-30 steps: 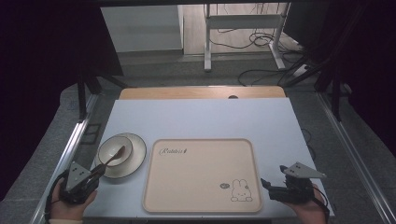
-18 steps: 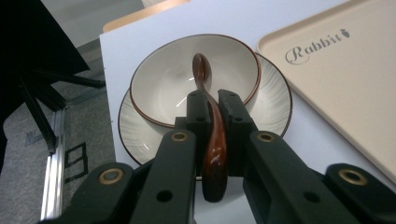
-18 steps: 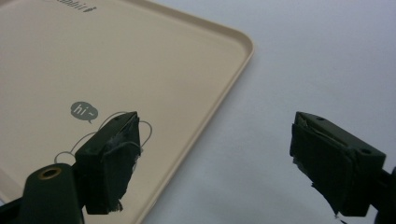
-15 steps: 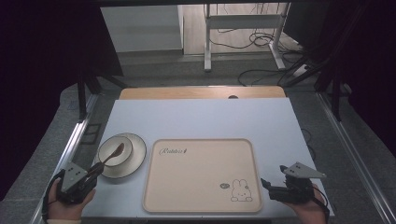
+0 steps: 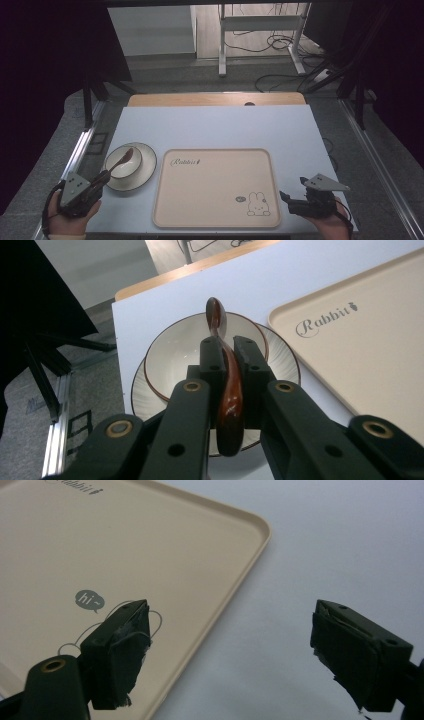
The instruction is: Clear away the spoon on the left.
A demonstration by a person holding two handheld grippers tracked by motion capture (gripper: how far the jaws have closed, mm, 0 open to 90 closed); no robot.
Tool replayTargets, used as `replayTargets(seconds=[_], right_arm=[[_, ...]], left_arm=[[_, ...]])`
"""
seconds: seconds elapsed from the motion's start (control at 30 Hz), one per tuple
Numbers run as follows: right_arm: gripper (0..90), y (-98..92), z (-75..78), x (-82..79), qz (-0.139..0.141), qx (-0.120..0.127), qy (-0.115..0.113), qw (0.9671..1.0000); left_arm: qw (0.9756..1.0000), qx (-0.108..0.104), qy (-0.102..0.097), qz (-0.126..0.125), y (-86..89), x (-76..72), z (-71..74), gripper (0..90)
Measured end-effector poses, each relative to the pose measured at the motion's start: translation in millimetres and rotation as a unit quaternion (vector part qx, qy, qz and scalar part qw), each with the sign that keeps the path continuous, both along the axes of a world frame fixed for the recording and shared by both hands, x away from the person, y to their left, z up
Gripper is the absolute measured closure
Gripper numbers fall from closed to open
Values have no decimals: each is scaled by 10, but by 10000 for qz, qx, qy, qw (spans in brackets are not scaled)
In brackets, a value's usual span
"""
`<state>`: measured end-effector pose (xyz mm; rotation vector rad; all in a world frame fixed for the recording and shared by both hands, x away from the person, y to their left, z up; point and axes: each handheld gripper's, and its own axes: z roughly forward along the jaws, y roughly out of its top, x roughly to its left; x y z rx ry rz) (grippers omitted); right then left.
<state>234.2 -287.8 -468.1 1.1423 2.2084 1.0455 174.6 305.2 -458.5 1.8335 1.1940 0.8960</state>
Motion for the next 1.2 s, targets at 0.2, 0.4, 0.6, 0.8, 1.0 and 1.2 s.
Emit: replayTargets(seconds=[0.2, 0.4, 0.6, 0.8, 1.0, 1.2], right_arm=[[163, 1, -1, 1, 4, -12, -3, 10000], [164, 1, 0, 1, 0, -17, -4, 10000], [163, 1, -1, 0, 1, -22, -5, 10000], [163, 1, -2, 1, 0, -23, -5, 10000], [163, 2, -3, 2, 0, -35, -12, 10000], [164, 0, -5, 1, 4, -35, -16, 10000]], left_arm=[[9999, 5, -108, -35, -36, -21, 64, 852], [9998, 18, -162, -91, -72, -30, 99, 852], [9998, 15, -192, -109, -88, -34, 118, 852], [9996, 19, -251, -139, -108, -42, 153, 852], [9994, 25, -306, -189, -148, -37, 186, 852], [9990, 25, -371, -239, -186, -46, 222, 852]])
